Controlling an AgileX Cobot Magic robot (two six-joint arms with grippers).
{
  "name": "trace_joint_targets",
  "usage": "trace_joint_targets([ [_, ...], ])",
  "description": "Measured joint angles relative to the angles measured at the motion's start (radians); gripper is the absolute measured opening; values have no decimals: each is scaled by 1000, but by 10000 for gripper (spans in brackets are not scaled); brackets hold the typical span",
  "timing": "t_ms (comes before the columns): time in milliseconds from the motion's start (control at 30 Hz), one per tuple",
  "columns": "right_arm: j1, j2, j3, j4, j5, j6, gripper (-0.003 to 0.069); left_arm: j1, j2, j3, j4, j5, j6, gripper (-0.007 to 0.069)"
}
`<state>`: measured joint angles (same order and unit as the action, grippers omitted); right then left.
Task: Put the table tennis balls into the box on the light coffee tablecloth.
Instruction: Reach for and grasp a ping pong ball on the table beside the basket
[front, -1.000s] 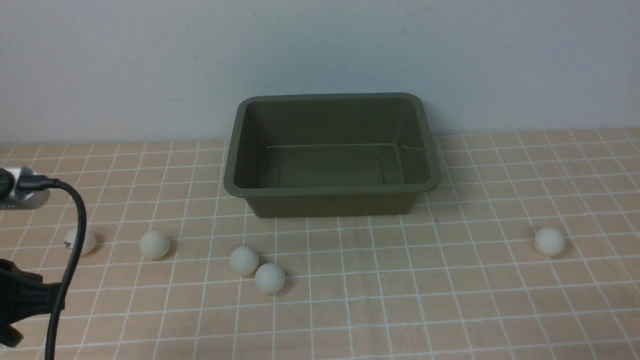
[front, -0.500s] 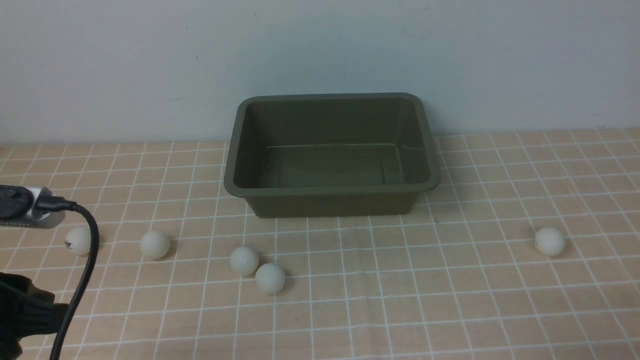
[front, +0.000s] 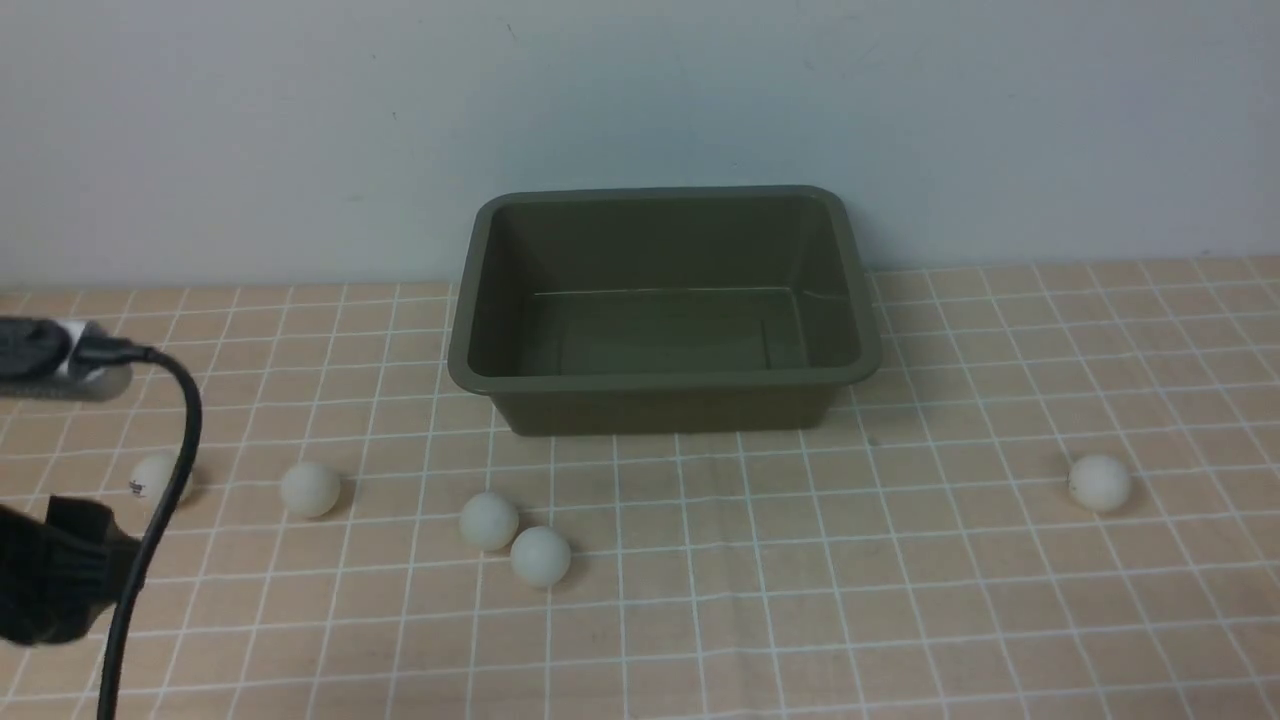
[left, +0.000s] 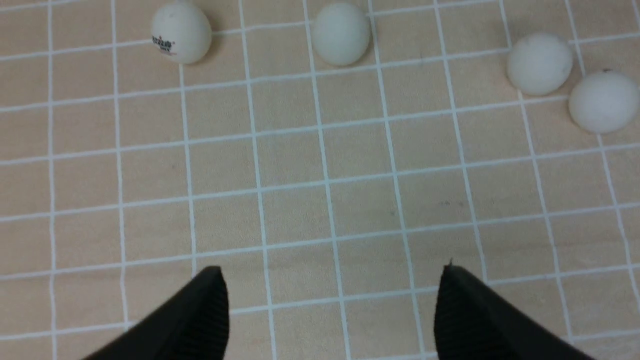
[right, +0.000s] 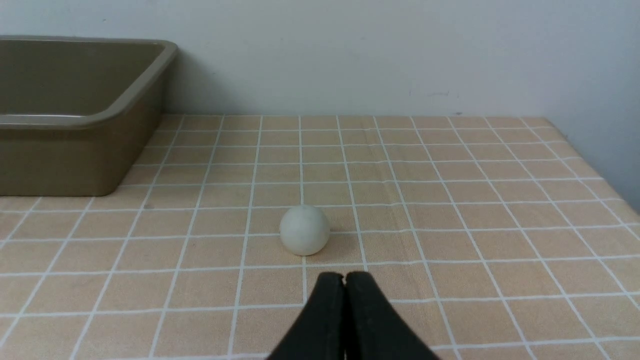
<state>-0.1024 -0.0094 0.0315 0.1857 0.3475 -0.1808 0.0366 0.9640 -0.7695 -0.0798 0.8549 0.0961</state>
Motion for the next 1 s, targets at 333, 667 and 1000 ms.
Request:
trace_joint_targets([
  [333, 0, 0, 0, 0, 0, 0, -19, 92, 338, -239, 123, 44, -127, 460],
  [667, 0, 0, 0, 0, 0, 0, -19, 351, 568, -257, -263, 2, 92, 460],
  [1000, 0, 0, 0, 0, 0, 0, -19, 365, 663, -264, -506, -138, 350, 460],
])
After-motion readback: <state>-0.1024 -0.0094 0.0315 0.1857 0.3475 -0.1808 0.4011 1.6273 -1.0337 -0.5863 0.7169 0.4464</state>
